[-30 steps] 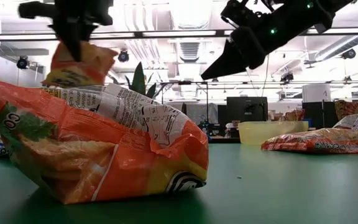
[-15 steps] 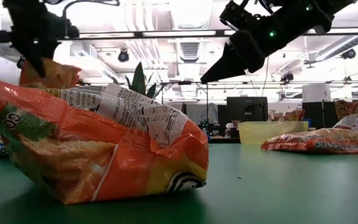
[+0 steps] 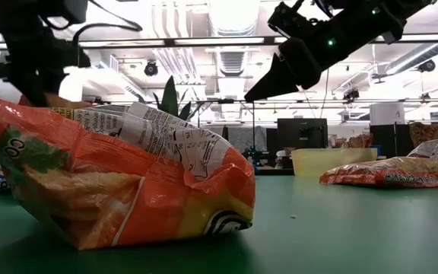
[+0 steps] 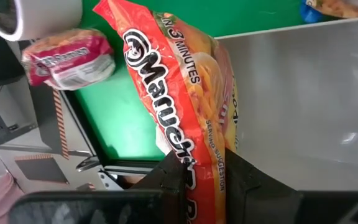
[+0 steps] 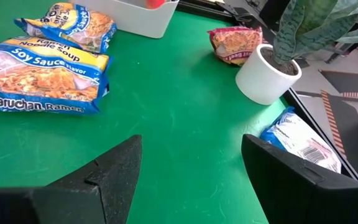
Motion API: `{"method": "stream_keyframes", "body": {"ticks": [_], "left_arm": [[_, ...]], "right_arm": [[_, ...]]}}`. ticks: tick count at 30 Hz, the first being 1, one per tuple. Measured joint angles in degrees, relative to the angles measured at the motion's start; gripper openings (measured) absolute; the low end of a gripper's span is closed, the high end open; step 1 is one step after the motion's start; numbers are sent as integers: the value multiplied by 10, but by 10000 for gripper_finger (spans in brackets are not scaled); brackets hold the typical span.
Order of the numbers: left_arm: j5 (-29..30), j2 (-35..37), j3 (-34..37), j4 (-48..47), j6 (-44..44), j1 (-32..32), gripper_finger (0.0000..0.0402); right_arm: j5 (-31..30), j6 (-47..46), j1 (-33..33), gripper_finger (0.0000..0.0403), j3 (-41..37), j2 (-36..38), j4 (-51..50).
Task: Sort Maruchan noodles
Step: Put the orange noodle pack into the white bin, then put the red noodle pack into the yellow bin
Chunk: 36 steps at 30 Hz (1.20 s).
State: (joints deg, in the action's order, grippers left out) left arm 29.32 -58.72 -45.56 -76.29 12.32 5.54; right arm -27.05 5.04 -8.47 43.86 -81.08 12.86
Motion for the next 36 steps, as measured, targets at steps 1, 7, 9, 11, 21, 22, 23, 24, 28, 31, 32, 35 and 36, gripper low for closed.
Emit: {"method": "stream_keyframes", "body": {"ticks": [1,7,9,11,21,22,23,24,28,31,32,35,36], "left_arm": [[0,0,8,8,-1,0,37],[1,-5,50,57,1,0,45],[7,-7,59,59,1,0,51],[19,-8,64,59,-2,0,57],[135,-9,63,60,-9,0,117],[141,-9,60,61,-9,0,124],[143,-9,58,61,-8,0,130],[143,-9,55,61,-9,0,137],[156,-9,46,60,-13,0,153],[158,-9,35,60,-13,0,157],[158,-9,30,60,-13,0,157],[158,-9,6,60,-13,0,158],[158,-9,-4,61,-14,0,158]], "right_arm": [[0,0,0,264,0,0,0],[0,1,0,261,0,0,0],[0,1,0,263,0,0,0],[0,1,0,266,0,0,0],[0,-1,0,267,0,0,0],[0,-1,0,268,0,0,0],[0,-1,0,269,0,0,0],[0,-1,0,270,0,0,0],[0,-1,0,271,0,0,0],[0,0,0,269,0,0,0],[0,0,0,268,0,0,0],[0,1,0,265,0,0,-1],[0,1,0,265,0,1,-3]]}}
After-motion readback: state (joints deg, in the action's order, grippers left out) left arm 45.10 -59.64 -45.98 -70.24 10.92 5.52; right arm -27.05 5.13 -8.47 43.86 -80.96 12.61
